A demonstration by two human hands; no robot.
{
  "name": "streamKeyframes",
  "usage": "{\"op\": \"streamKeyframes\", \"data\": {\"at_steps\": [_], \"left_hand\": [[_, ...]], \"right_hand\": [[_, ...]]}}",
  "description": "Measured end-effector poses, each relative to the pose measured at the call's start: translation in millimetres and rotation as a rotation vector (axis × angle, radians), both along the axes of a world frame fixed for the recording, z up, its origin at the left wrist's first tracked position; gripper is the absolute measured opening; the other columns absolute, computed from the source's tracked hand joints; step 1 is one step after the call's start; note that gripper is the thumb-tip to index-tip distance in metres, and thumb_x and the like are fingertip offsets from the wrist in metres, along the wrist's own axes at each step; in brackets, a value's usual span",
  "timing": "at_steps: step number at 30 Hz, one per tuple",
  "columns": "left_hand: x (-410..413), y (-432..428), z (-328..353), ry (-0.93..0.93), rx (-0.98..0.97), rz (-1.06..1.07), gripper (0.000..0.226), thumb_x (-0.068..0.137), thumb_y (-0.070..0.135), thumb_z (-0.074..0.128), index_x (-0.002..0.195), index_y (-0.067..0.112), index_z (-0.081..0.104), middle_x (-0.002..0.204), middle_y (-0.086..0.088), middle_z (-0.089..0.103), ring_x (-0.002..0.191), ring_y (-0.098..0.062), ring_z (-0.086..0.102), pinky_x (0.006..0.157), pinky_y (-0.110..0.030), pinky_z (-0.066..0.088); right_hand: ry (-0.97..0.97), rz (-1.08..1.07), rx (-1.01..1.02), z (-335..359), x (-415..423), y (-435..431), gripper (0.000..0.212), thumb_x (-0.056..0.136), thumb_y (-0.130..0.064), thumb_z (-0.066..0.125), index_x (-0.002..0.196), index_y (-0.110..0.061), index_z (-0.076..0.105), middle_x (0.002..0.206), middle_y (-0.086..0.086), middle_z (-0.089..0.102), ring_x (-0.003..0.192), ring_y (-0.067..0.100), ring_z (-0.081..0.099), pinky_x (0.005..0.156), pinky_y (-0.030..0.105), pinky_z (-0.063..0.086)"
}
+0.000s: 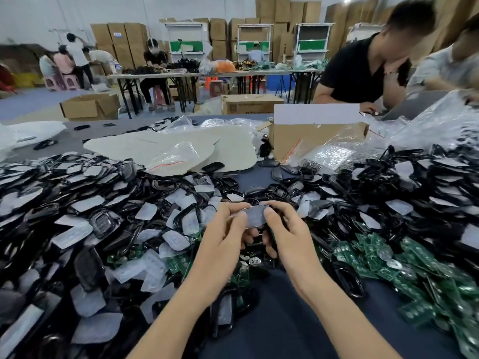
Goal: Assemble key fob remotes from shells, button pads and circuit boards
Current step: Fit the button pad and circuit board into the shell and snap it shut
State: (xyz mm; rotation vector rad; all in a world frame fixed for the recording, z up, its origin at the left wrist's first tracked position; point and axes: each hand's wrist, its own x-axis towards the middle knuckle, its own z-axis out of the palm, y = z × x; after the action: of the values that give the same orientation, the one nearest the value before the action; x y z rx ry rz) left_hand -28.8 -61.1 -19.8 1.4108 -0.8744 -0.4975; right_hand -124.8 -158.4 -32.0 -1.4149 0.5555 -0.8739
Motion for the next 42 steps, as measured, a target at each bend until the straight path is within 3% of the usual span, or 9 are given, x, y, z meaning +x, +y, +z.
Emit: {"op": "streamKeyframes", "data": {"at_steps": [3,9,14,25,31,34,36,38,42], "left_hand": [[0,2,-6,-0.012,0.004,-0.012,0.030,0.108,0.025,0.036,0.112,0.033,0.065,0.085,-0.004,0.072,0.076,-0.013,0.064,0.069,-0.022,0.051],[1,0,-7,-0.109,0.035,0.015,0.018,0.102,0.015,0.053,0.113,0.027,0.059,0.082,0.005,0.073,0.070,-0.007,0.066,0.069,-0.016,0.049],[3,-1,-9,-0.109,0.019,0.035,0.018,0.102,0.013,0.052,0.110,0.027,0.058,0.082,0.004,0.073,0.073,-0.010,0.067,0.074,-0.021,0.053],[6,0,-11,-0.068,0.004,0.010,0.011,0.098,0.017,0.060,0.103,0.026,0.059,0.076,0.001,0.073,0.067,-0.009,0.066,0.068,-0.017,0.051],[3,2,-14,-0.057,-0.020,0.054,0.025,0.107,0.021,0.040,0.108,0.031,0.063,0.081,-0.001,0.072,0.076,-0.013,0.067,0.076,-0.028,0.055],[1,1,-11,-0.028,-0.021,0.042,0.019,0.105,0.031,0.046,0.105,0.036,0.064,0.082,0.001,0.072,0.074,-0.011,0.066,0.070,-0.026,0.053],[0,0,-11,-0.057,0.004,0.049,0.007,0.098,0.038,0.058,0.104,0.040,0.061,0.080,0.011,0.071,0.069,-0.004,0.064,0.065,-0.022,0.049],[-1,-1,-12,-0.108,0.014,0.069,0.009,0.095,0.040,0.062,0.102,0.042,0.058,0.076,0.017,0.069,0.066,-0.003,0.062,0.064,-0.022,0.046],[1,1,-13,-0.119,-0.025,0.071,0.006,0.100,0.032,0.057,0.100,0.038,0.058,0.071,0.009,0.065,0.062,-0.007,0.060,0.061,-0.027,0.050]], "right_hand": [[0.025,0.012,-0.021,-5,1,-3,0.015,0.103,-0.029,0.055,0.100,-0.038,0.067,0.065,-0.009,0.059,0.056,0.006,0.052,0.044,0.018,0.038],[0.041,0.012,-0.063,-9,0,-6,0.011,0.103,-0.033,0.056,0.101,-0.038,0.066,0.063,-0.009,0.057,0.058,0.008,0.052,0.048,0.018,0.042],[0.039,-0.002,-0.115,-9,1,-7,0.010,0.102,-0.035,0.057,0.101,-0.040,0.065,0.061,-0.008,0.057,0.057,0.007,0.052,0.050,0.018,0.042],[0.043,0.045,-0.108,-9,-4,-9,0.005,0.098,-0.036,0.062,0.102,-0.037,0.065,0.059,-0.006,0.057,0.053,0.006,0.051,0.046,0.017,0.040],[0.064,0.005,-0.106,-10,-2,-7,0.003,0.098,-0.034,0.062,0.099,-0.035,0.064,0.067,-0.011,0.060,0.054,0.007,0.053,0.047,0.017,0.042],[0.063,-0.001,-0.099,-10,-2,-6,0.003,0.098,-0.033,0.063,0.096,-0.034,0.063,0.061,-0.009,0.058,0.050,0.008,0.051,0.045,0.017,0.040],[0.058,0.014,-0.107,-9,-2,-4,0.005,0.098,-0.033,0.064,0.093,-0.034,0.063,0.062,-0.010,0.058,0.049,0.008,0.050,0.044,0.017,0.039],[0.053,0.034,-0.119,-8,-1,-1,0.007,0.099,-0.032,0.063,0.092,-0.033,0.062,0.065,-0.011,0.060,0.048,0.007,0.051,0.044,0.016,0.038],[0.049,0.046,-0.129,-7,-3,-1,0.009,0.099,-0.032,0.064,0.090,-0.032,0.061,0.065,-0.007,0.063,0.048,0.008,0.051,0.042,0.018,0.038]]}}
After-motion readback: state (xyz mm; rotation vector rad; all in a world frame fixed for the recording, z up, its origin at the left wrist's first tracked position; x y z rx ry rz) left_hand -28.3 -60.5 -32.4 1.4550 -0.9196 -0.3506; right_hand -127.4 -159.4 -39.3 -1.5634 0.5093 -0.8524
